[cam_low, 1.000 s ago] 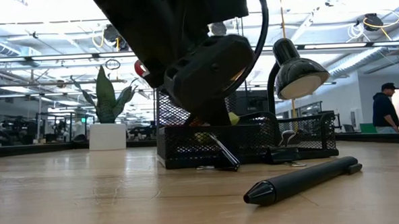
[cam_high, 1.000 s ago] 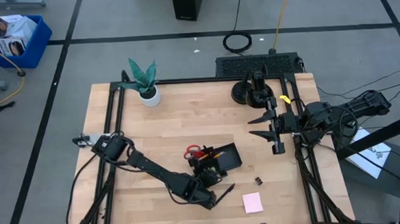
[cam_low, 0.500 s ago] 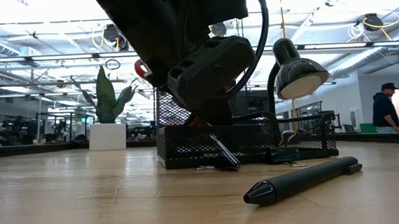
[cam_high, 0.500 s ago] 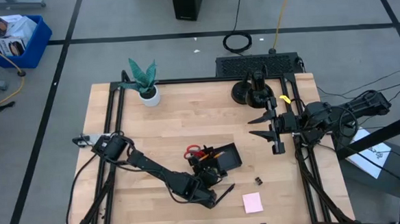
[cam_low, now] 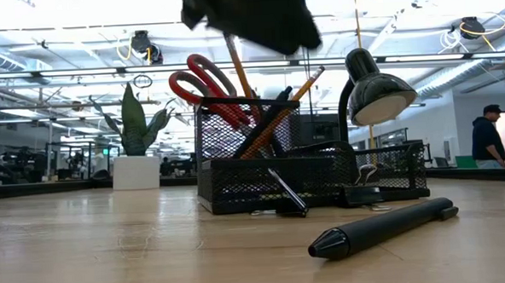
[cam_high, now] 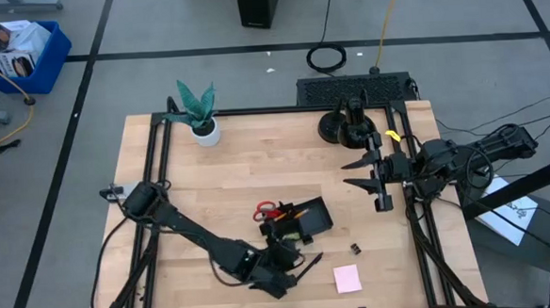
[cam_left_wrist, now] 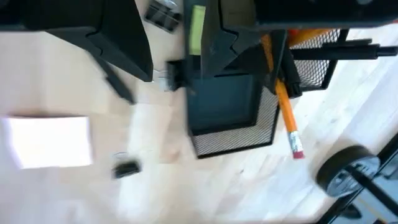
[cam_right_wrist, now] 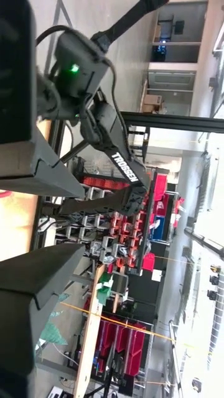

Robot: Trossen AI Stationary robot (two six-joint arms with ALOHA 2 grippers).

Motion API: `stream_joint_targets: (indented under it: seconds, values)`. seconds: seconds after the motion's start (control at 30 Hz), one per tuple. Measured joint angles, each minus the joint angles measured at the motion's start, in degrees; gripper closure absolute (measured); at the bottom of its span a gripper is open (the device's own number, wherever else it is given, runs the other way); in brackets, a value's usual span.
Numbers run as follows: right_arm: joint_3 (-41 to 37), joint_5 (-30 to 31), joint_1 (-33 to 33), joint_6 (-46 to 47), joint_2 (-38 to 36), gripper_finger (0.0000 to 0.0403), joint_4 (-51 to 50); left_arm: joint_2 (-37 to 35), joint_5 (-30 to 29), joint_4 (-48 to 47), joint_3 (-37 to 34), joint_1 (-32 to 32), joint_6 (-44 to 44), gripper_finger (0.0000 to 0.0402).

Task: Pick and place office supplies into organizer
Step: Put the middle black binder clip into the black desk organizer

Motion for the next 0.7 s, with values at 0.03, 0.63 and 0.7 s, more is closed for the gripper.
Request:
stream_joint_targets:
  seconds: [0.03, 0.63, 0.7]
  values:
    - [0.0, 0.0, 0.0, -0.01, 0.0, 0.028, 0.06, -0.61, 0.05, 0.04, 0.0, -0.57, 0.0, 0.0261]
    - [0.0, -0.03, 0.0, 1.43, 0.02, 0.028, -0.58, -7.99, -0.76, 5.26, 0.02, -14.41, -0.94, 0.0261]
    - [0.0, -1.02, -0.02, 1.96, 0.01, 0.028, -0.87, -8.92, -1.09, 4.66, 0.02, -16.04, 0.11, 0.0261]
